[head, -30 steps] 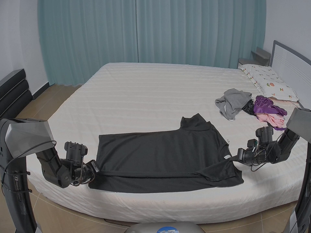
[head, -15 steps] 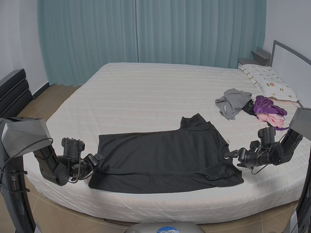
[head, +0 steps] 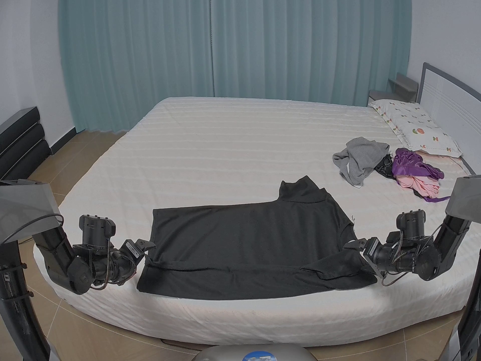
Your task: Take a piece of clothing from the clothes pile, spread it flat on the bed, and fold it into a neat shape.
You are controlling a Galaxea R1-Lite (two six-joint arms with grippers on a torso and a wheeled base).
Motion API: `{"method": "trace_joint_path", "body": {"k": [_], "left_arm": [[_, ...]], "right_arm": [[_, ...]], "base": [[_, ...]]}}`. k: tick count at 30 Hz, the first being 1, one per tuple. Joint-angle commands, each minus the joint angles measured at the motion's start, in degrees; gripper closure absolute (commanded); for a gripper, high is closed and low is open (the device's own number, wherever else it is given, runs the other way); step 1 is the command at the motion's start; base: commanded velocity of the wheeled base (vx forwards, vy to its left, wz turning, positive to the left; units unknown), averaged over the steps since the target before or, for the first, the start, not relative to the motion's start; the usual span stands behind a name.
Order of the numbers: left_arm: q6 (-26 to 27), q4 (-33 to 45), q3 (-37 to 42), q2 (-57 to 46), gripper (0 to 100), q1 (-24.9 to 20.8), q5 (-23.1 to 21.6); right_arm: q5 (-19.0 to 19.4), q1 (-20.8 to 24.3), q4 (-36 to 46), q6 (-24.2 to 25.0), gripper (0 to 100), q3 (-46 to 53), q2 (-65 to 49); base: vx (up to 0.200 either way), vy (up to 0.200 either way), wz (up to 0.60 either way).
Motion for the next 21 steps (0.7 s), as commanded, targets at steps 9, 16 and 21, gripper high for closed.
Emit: {"method": "trace_joint_path", "body": {"k": [9,16,21], "left_arm": [[-0.9,-4.1,2.7,1.6,0,0.6,-1.4],[-0.7,-4.3,2.7,1.8,0,0.5,-1.2],[-0.7,-4.3,2.7,1.8,0,0.5,-1.2]], "right_arm": [[-7.9,7.3,-3.3,3.8,0,1.0,5.1],[-10.9,8.2,-7.1,3.9,0,0.4,7.3],[-11.1,8.0,-6.9,4.3,0,-0.3,7.3]], "base": [[0.000,0.000,0.00],[0.000,0.000,0.00],[0.000,0.000,0.00]]}}
